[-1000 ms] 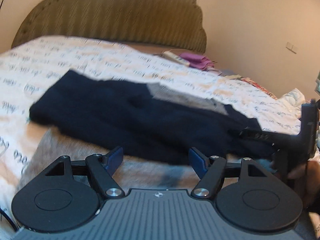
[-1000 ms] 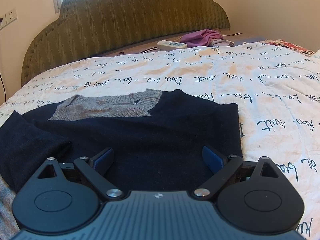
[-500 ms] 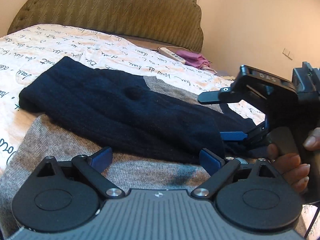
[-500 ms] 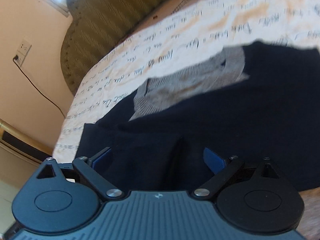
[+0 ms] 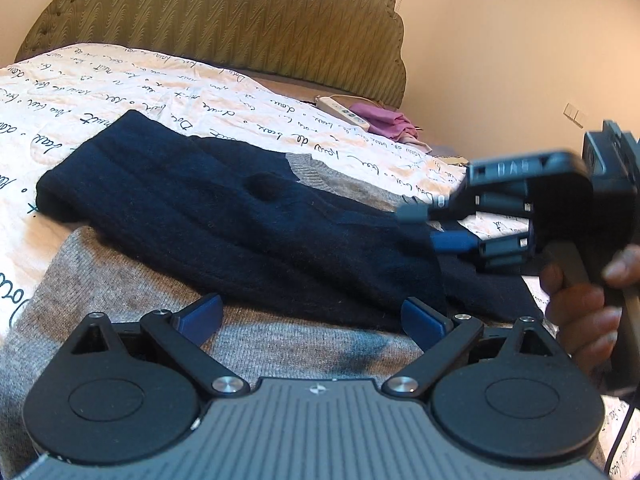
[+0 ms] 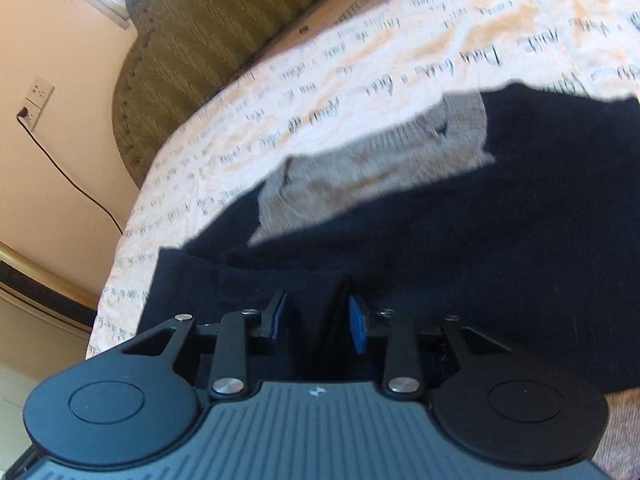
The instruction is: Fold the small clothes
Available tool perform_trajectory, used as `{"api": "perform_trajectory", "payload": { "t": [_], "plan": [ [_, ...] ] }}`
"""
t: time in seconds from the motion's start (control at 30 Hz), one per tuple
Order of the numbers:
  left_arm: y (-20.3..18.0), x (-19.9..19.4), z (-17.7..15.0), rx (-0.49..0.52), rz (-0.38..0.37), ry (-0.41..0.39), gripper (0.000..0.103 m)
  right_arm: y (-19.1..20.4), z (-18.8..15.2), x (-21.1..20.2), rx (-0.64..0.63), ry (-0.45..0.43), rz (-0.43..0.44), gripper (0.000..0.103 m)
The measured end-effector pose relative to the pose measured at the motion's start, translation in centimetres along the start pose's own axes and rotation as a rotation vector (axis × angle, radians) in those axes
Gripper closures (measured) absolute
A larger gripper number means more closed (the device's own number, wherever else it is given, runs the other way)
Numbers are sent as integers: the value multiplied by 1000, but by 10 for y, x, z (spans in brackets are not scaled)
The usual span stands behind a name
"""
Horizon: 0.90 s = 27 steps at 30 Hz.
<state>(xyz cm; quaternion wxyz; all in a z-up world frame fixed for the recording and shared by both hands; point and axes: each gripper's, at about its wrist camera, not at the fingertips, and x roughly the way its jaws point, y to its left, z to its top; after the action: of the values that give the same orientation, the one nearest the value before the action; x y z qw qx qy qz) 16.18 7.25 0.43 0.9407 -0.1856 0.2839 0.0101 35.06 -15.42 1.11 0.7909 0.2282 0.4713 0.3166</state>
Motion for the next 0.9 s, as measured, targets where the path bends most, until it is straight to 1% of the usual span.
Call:
{"api": "perform_trajectory", "payload": {
  "t": [0.03, 0.1, 0.17, 0.2, 0.27, 0.37, 0.43, 0.47, 0.5, 0.53, 0.57, 0.63, 0.73, 0.9],
  "plan": [
    [0, 0, 0, 1, 1, 0, 6, 0, 3, 1, 12, 0, 16, 70],
    [0, 0, 0, 2, 2, 1, 6, 1, 7, 10, 26, 38, 31, 63],
    [0, 0, 0, 1, 2, 0, 6, 2, 5, 20, 19, 87, 16, 62],
    [0, 0, 0, 1, 1, 0, 6, 3, 2, 22, 10, 98, 17, 62],
    [0, 0, 0, 2, 1, 1, 6, 1, -4, 21, 11, 93, 34, 62],
    [0, 0, 0, 1, 1, 1, 6, -6, -9, 17, 50, 90, 72, 61],
    [0, 0, 0, 1, 1, 1, 5, -4, -12, 14, 23, 97, 72, 63],
    [0, 0, 0, 1, 1, 1, 5, -1, -13, 14, 5, 101, 66, 71],
    [0, 0, 0, 2, 1, 1, 5, 2, -14, 14, -10, 109, 71, 83],
    [0, 0, 0, 2, 1, 1, 5, 4, -14, 14, -16, 115, 78, 90],
    [0, 0, 0, 2, 1, 1, 5, 6, -14, 13, -20, 113, 82, 94],
    [1, 0, 0, 2, 1, 1, 5, 9, -12, 11, -31, 98, 99, 97],
    [1, 0, 0, 4, 3, 2, 5, 11, -5, 3, -34, 72, 127, 97],
    [1, 0, 0, 2, 2, 2, 5, 6, 16, -34, -41, 1, 160, 97]
  ]
}}
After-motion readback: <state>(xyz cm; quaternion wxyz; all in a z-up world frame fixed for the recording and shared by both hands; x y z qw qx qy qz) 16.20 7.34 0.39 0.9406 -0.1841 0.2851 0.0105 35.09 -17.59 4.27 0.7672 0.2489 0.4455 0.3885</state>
